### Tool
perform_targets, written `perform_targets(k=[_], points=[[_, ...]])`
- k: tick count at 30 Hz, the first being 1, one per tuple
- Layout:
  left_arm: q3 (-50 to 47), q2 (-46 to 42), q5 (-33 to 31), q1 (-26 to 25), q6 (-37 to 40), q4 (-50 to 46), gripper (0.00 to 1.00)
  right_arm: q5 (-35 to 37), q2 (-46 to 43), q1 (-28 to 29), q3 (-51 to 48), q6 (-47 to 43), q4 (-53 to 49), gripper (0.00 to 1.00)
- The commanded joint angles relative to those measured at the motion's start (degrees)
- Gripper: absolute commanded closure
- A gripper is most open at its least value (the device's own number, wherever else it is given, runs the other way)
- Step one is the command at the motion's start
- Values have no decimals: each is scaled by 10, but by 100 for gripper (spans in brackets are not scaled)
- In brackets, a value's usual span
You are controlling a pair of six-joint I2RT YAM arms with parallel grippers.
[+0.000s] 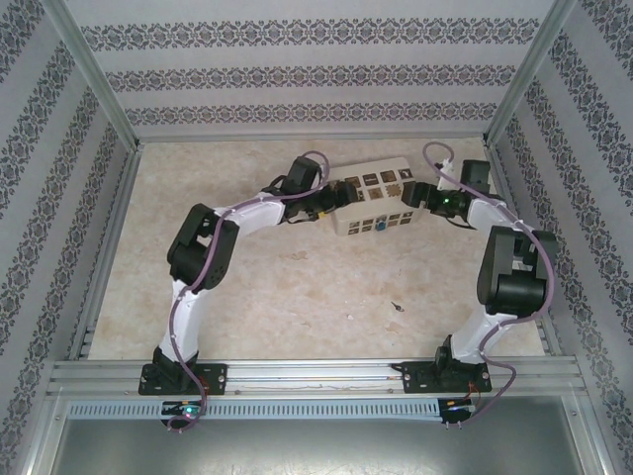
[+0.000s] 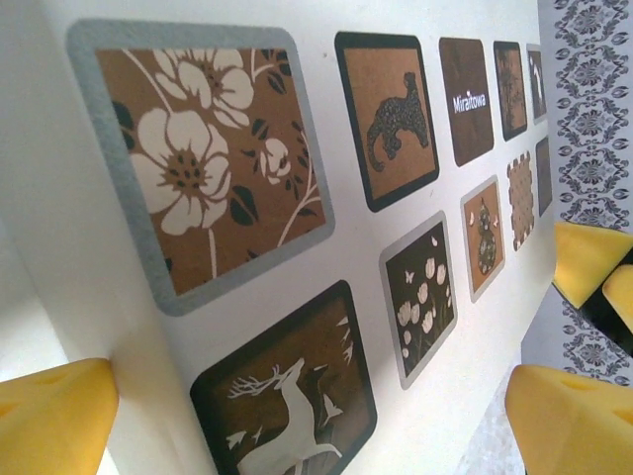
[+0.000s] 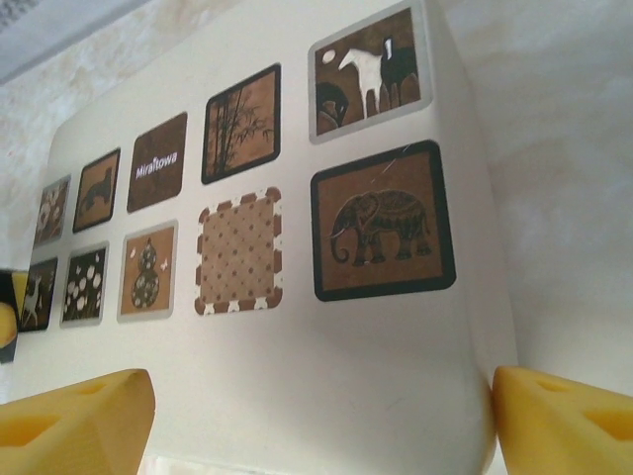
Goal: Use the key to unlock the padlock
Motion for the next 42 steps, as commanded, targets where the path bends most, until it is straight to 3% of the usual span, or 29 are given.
perform_targets(k=[1,11,23,32,42], points=[[-46,-61,41,-5,5,71,0,-62,-47,53,-47,22,44,14],[-165,-170,9,23,37,43,1,-40,-126,160,-154,90,107,17],[-185,-190,-16,70,71,2,1,56,-163,295,-200,148,131,18],[-178,-190,-26,98,87,-18,1,139,-176,312,-173,166,74,15],[-198,-233,-52,129,101,-22,1,250,-238,312,-132,145,-64,2]])
